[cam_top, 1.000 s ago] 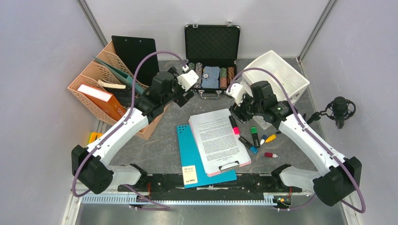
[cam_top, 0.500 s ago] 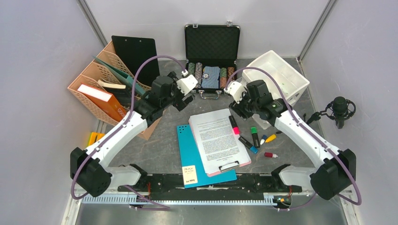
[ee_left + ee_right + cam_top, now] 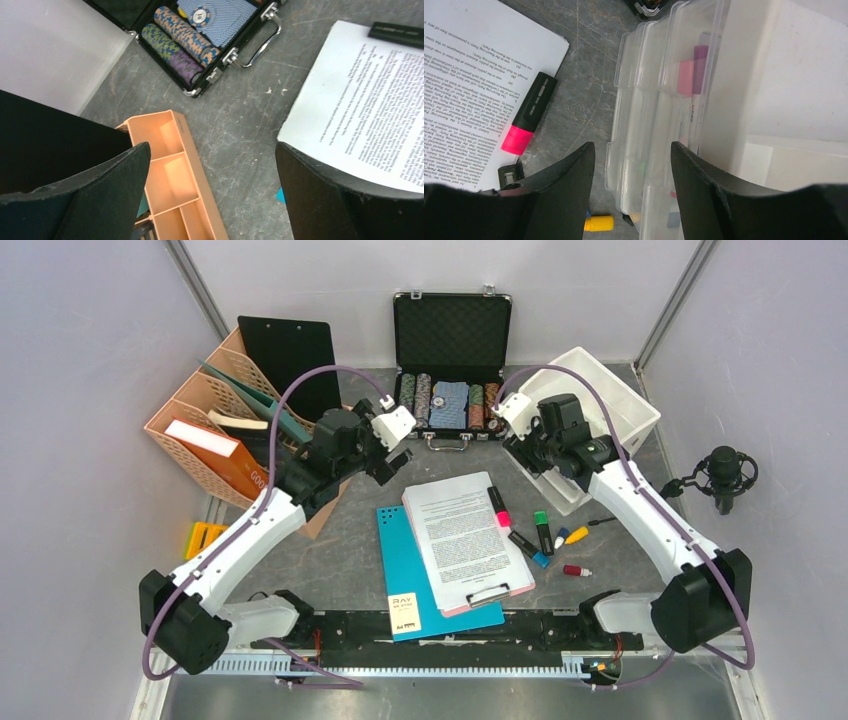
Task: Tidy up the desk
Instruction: Close the drawer in the storage box.
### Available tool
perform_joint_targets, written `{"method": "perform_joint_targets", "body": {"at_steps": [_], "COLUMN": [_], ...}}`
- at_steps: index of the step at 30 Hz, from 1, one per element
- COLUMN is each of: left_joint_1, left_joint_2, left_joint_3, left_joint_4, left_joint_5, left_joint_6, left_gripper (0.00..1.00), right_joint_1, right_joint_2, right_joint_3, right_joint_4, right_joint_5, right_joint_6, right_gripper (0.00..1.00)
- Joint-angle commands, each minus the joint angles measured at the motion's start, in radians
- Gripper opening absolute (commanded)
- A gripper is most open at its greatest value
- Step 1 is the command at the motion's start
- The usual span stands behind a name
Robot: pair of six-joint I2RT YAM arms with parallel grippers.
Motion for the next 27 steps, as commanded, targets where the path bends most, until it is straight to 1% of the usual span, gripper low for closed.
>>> {"method": "perform_joint_targets", "body": {"at_steps": [1,4,6,9,12,15,19,21,24,27], "left_joint_1": [0.003,0.003,0.003,0.003,-0.005,-0.031,-0.075,-0.094,-0.118,-0.149], "left_joint_2": [0.012,0.056,0.084,0.133,0.201,0.271,0.386,0.466,0.599,0.706], "left_joint_3": [0.016,0.037,0.044,0.053,0.071,0.080,0.099,0.143,0.241,0.296], "left_joint_4": [-0.008,-0.020,-0.002,0.071,0.158,0.271,0.475,0.539,0.568,0.652], "left_joint_5": [0.106,0.177,0.239,0.324,0.396,0.432,0.440,0.466,0.489,0.500], "left_joint_6": [-0.128,-0.218,-0.296,-0.451,-0.621,-0.767,-1.004,-1.130,-1.299,-1.398], "left_gripper": [1.00,1.00,1.00,1.00,1.00,1.00,1.00,1.00,1.00,1.00], "right_joint_1": [-0.023,-0.031,-0.029,-0.030,-0.031,-0.030,-0.057,-0.089,-0.130,-0.173], "right_joint_2": [0.019,0.022,0.015,-0.015,-0.052,-0.083,-0.102,-0.105,-0.113,-0.125], "right_joint_3": [0.053,0.062,0.073,0.101,0.150,0.202,0.243,0.239,0.231,0.237], "right_joint_4": [0.024,0.016,0.000,-0.038,-0.074,-0.103,-0.123,-0.121,-0.114,-0.113], "right_joint_5": [0.025,0.004,-0.040,-0.166,-0.202,-0.152,-0.069,-0.058,-0.052,-0.021], "right_joint_6": [-0.022,-0.020,-0.017,0.001,0.024,0.031,0.020,0.020,0.017,0.009], "right_gripper": [0.64,0.64,0.65,0.67,0.68,0.68,0.67,0.66,0.66,0.65]}}
